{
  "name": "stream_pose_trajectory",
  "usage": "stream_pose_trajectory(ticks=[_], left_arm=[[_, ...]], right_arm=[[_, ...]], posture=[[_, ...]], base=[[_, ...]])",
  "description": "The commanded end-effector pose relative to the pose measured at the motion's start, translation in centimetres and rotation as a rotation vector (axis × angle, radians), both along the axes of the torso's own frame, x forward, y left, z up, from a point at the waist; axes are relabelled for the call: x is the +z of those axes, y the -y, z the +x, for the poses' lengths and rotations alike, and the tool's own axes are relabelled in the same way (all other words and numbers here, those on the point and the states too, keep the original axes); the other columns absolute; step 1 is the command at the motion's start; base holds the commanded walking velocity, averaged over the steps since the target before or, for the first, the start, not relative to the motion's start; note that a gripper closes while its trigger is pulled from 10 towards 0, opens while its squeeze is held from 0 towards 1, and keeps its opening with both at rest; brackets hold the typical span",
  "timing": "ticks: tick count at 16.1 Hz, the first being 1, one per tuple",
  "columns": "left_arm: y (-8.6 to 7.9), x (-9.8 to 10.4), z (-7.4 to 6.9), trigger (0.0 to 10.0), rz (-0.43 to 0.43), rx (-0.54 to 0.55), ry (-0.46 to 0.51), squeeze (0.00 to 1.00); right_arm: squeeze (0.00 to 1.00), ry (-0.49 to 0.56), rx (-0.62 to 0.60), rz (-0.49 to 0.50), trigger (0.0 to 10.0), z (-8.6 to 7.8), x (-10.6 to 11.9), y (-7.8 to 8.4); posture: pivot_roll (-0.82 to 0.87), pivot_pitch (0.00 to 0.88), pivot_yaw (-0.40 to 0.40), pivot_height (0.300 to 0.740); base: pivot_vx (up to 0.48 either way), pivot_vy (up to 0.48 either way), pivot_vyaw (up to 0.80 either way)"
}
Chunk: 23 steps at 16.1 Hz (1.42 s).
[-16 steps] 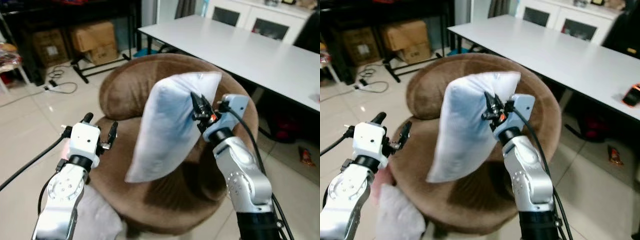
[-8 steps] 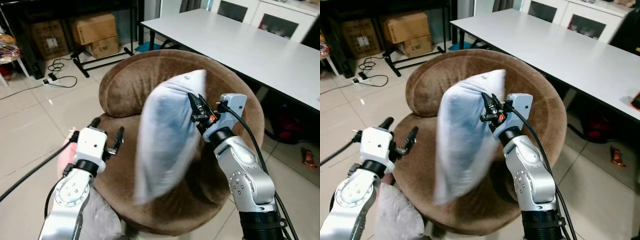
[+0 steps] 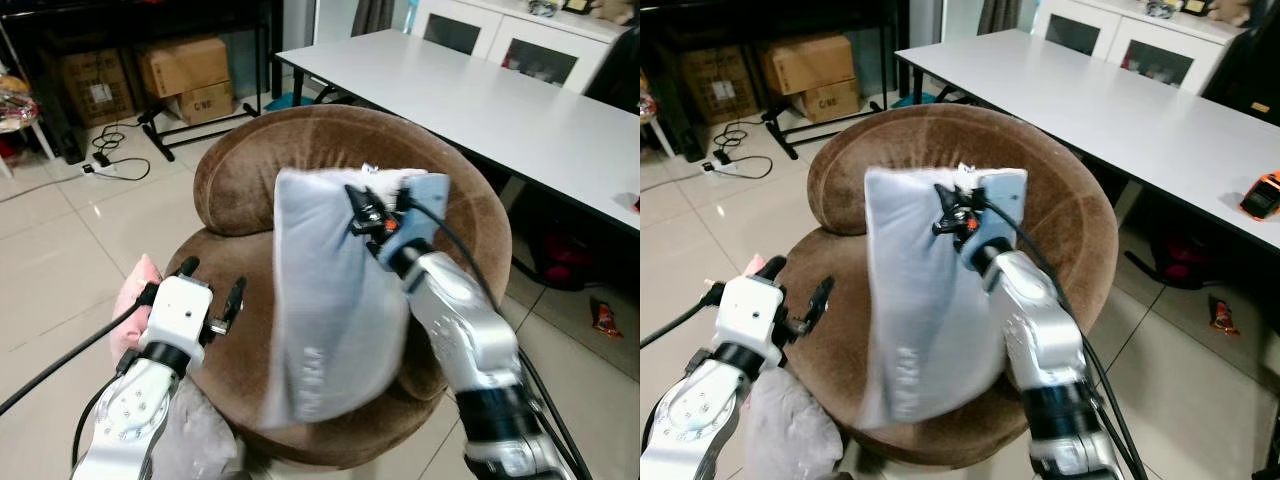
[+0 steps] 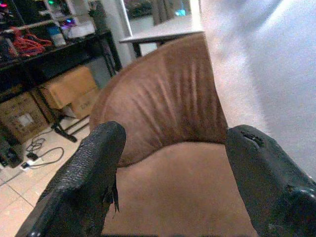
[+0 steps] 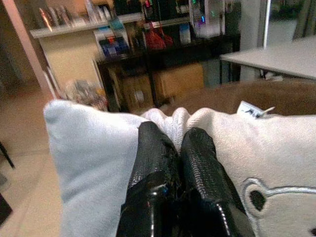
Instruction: Move the pillow to the sofa from floor
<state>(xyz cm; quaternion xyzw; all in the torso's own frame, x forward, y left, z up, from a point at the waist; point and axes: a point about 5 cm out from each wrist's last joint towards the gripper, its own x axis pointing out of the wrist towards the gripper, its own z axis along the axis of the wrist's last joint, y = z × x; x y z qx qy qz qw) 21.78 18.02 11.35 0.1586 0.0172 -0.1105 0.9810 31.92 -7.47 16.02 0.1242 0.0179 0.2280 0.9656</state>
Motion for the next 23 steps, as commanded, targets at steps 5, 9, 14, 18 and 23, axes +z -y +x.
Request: stream_pose_trajectory(ticks=[5,9,14,18,23], left_arm=[[0.2,0.2,-0.8,10.0,0.025,-0.03,-0.022,0.0],[0.6,0.3,-1.0,10.0,0.025,-0.047,-0.028,0.0],[1.8,-0.5,-2.3,10.0,0.017,-0.144,-0.106,0.0],[1.8,-0.6,-2.3,10.0,0.018,-0.152,-0.121,0.0],[1.9,-0.6,-2.0,10.0,0.019,-0.187,-0.128,0.0]], right_arm=[[0.0,-0.089,-0.169,-0.165,10.0,4.0,-0.3,-3.2],[0.0,-0.186,-0.392,-0.126,10.0,6.3,0.2,-3.0],[0.0,-0.397,-0.637,0.079,10.0,7.1,-0.9,-0.9],[0.81,-0.477,-0.667,0.074,10.0,6.6,-2.5,-1.3],[1.0,-0.501,-0.624,0.126,10.0,6.3,-2.8,-2.6]], posture=[[0.14,0.0,-0.098,0.74],[0.16,0.0,-0.122,0.74],[0.18,0.0,-0.14,0.74],[0.18,0.0,-0.133,0.74],[0.17,0.0,-0.127,0.74]], base=[[0.0,0.0,0.0],[0.0,0.0,0.0],[0.0,0.0,0.0],[0.0,0.0,0.0],[0.0,0.0,0.0]])
